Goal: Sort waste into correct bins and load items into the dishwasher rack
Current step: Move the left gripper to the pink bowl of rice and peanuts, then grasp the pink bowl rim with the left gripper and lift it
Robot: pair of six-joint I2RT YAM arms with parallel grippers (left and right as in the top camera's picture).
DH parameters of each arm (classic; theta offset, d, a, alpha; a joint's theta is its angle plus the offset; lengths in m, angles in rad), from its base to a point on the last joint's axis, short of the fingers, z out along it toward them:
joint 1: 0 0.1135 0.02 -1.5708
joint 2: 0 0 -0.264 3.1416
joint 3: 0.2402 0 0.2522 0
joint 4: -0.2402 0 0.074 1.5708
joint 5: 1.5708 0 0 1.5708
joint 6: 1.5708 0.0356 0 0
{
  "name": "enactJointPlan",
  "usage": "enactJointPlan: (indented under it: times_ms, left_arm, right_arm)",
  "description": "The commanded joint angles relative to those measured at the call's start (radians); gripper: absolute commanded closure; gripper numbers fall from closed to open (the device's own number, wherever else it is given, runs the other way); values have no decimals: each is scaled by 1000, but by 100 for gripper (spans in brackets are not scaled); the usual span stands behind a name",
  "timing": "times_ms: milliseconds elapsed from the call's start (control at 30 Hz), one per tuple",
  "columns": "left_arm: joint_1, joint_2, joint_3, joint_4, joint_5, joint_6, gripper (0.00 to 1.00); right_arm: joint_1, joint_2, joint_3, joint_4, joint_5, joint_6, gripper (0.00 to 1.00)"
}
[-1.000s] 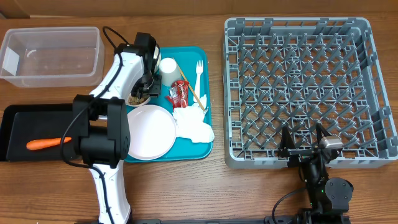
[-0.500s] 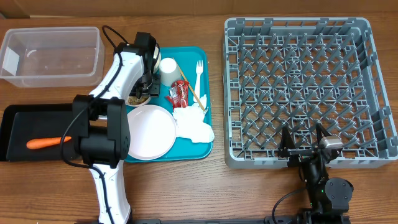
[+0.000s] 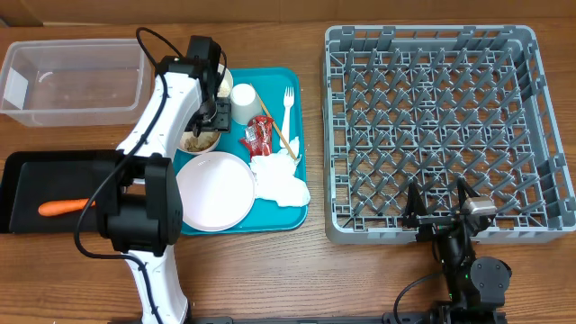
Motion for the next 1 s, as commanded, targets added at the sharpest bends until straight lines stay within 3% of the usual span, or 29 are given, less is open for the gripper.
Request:
enactJointPlan:
  times_ms: [0, 133, 533, 767, 967]
  left_arm:
    - [-1, -22, 19, -8, 26, -7, 36]
    - [-1, -22, -21, -1, 76, -6, 37]
    - [-1, -22, -119, 67, 38, 24, 42]
    - [-1, -27, -114, 65, 30, 20, 60]
    - [-1, -28, -109, 62, 18, 10, 87]
  right_arm:
    - [-4, -10, -10, 3, 10, -6, 0]
    - [-4, -10, -10, 3, 10, -6, 0]
    - [-4, -10, -10, 3, 10, -6, 0]
    - [-4, -10, -10, 3, 10, -6, 0]
    - [-4, -10, -10, 3, 10, -6, 0]
